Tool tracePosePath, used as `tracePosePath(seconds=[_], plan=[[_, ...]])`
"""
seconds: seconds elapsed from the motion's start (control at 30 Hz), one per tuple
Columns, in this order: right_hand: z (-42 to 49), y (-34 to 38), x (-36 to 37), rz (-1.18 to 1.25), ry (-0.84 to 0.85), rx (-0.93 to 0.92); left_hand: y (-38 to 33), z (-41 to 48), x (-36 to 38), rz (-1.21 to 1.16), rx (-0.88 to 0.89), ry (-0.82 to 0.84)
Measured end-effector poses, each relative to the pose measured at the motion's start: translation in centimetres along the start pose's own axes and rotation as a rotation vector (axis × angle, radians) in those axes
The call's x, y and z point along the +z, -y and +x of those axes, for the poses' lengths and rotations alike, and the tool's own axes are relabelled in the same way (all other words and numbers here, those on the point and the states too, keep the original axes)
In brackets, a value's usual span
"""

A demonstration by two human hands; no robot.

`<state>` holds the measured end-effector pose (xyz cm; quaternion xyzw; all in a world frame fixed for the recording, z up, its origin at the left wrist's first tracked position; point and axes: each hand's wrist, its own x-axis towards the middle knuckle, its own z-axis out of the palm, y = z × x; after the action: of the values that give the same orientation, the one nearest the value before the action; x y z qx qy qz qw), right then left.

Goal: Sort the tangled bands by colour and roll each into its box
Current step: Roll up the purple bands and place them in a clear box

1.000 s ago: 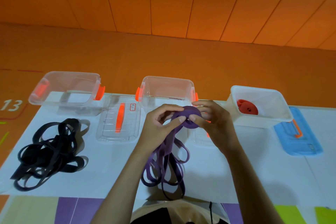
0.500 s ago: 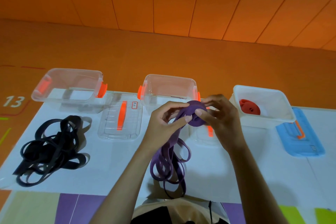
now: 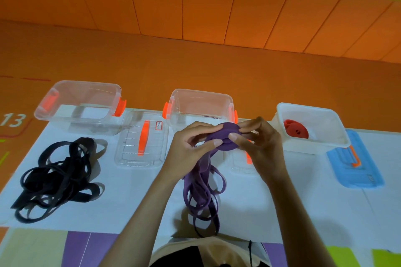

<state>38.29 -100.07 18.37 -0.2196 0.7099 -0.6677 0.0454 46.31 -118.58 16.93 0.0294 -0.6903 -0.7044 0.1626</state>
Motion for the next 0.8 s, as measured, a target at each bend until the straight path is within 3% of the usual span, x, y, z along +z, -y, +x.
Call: tracePosePath(seconds=[0.2,0.33,0.47,0.57,0.8], plan=[[0.2,0.7,-0.2,-0.067,0.219,-0.029,-1.2,0.7,-0.8,0.048,0.000,0.000],[0.5,1.4,-0.2,-0.096,0.109,-0.067,-1.0,0.2,-0.2,0.013,0.053,-0.034],[0.5,1.1,0.2,0.023,0.015,-0.061,-0.8,0.5,-1.0,-0.040,-0.014,0.041],[0.3,0.5,0.1,0.078,0.075,-0.015,-1.0,0.8,-1.4,-0.027,-0.039,0.050],[0.6,0.7,-0.8,-0.167,0.116,0.002,-0.9,0.7,-0.9,-0.031,0.017,-0.031]])
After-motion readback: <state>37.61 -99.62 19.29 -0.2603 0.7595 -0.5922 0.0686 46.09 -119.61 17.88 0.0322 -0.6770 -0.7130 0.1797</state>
